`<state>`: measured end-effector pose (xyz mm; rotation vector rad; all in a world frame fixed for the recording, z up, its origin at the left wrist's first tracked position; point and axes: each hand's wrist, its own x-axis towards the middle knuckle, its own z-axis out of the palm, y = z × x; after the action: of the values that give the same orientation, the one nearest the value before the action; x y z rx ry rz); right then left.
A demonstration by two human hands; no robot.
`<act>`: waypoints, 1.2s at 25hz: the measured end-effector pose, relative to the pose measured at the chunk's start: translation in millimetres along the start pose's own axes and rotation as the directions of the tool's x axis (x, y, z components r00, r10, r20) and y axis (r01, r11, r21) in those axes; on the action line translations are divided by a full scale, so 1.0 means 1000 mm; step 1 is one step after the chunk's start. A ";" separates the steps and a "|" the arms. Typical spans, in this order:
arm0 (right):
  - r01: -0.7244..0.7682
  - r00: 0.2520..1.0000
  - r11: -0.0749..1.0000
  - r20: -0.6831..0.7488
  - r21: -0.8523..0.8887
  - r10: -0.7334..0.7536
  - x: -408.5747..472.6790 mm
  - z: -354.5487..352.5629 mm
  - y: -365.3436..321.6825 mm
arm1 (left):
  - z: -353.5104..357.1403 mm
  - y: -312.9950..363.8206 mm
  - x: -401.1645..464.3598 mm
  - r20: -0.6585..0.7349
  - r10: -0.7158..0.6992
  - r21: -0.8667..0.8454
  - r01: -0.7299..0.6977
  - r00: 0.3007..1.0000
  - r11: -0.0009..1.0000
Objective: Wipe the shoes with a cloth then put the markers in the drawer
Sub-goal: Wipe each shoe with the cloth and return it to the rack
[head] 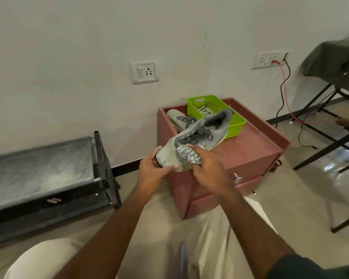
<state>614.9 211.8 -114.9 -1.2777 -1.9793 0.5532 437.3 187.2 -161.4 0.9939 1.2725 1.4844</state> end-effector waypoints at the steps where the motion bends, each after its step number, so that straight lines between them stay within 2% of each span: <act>1: -0.028 0.999 1.000 0.015 -0.006 0.028 0.003 0.004 0.001 | -0.002 -0.002 0.000 -0.018 0.036 0.051 -0.035 0.999 0.998; 4: -0.052 0.998 0.999 0.027 -0.004 0.052 0.007 0.013 0.001 | -0.002 -0.010 -0.004 0.022 0.095 0.211 -0.098 0.995 0.973; 7: -0.051 0.999 0.999 0.014 -0.011 0.051 0.006 0.014 -0.001 | 0.000 -0.010 -0.002 -0.004 0.178 0.278 -0.170 0.984 0.945; 11: 0.002 0.997 1.000 -0.075 0.005 -0.001 -0.005 0.009 -0.010 | -0.003 0.004 0.007 0.006 0.207 0.205 -0.204 0.978 0.957; 15: 0.120 0.975 0.992 -0.190 0.028 -0.112 -0.014 0.001 -0.021 | 0.001 0.020 0.003 0.065 0.220 0.153 -0.227 0.973 0.962; 17: 0.114 0.960 0.989 -0.266 0.094 -0.085 -0.017 -0.003 -0.023 | 0.002 0.024 0.003 0.112 0.215 0.140 -0.230 0.970 0.963; 19: 0.110 0.932 0.979 -0.361 0.170 -0.042 -0.019 -0.009 -0.025 | 0.000 0.023 0.006 0.169 0.180 0.144 -0.205 0.969 0.968; 21: 0.195 0.905 0.969 -0.409 0.150 -0.119 -0.019 -0.014 -0.028 | 0.000 0.017 0.007 0.224 0.114 0.150 -0.150 0.968 0.977; 23: 0.344 0.894 0.937 -0.324 0.053 -0.310 -0.009 -0.009 -0.029 | 0.000 0.010 0.009 0.220 0.076 0.166 -0.114 0.973 0.979; 25: 0.426 0.902 0.905 -0.074 -0.008 -0.426 0.007 0.003 -0.026 | -0.001 0.005 0.013 0.178 0.080 0.202 -0.116 0.981 0.972; 27: 0.420 0.895 0.907 0.174 -0.023 -0.410 0.007 0.014 -0.018 | -0.004 -0.003 0.016 0.177 0.095 0.266 -0.140 0.980 0.954; 30: 0.316 0.911 0.947 0.296 -0.057 -0.286 -0.009 0.009 -0.005 | -0.011 -0.014 0.017 0.151 0.091 0.304 -0.134 0.984 0.943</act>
<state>607.6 201.4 -120.6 -0.9623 -2.4189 0.5075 424.5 201.4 -176.7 1.3728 1.3980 1.2970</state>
